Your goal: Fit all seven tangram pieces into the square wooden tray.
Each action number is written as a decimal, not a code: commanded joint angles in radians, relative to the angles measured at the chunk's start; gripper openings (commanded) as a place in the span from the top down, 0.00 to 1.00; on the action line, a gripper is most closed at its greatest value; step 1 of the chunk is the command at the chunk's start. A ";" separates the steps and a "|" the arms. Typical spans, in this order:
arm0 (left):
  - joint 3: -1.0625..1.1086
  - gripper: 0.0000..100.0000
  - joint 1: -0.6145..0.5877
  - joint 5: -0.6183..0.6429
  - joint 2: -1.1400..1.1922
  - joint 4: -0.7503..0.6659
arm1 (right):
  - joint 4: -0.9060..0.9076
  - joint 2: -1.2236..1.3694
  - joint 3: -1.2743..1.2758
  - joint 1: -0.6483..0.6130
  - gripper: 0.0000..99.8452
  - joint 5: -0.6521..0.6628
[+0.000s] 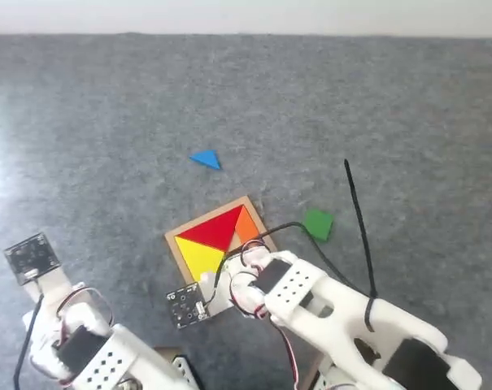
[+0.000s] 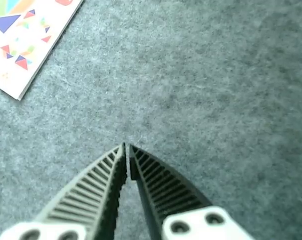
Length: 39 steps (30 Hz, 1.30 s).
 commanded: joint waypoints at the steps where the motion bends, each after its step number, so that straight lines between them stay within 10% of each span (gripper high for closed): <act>1: -0.021 0.99 -0.006 -0.006 -0.018 0.006 | 0.048 0.053 -0.057 0.012 0.81 -0.011; 39: -0.021 0.99 -0.006 -0.006 -0.018 0.006 | 0.271 0.108 -0.407 0.084 0.97 -0.146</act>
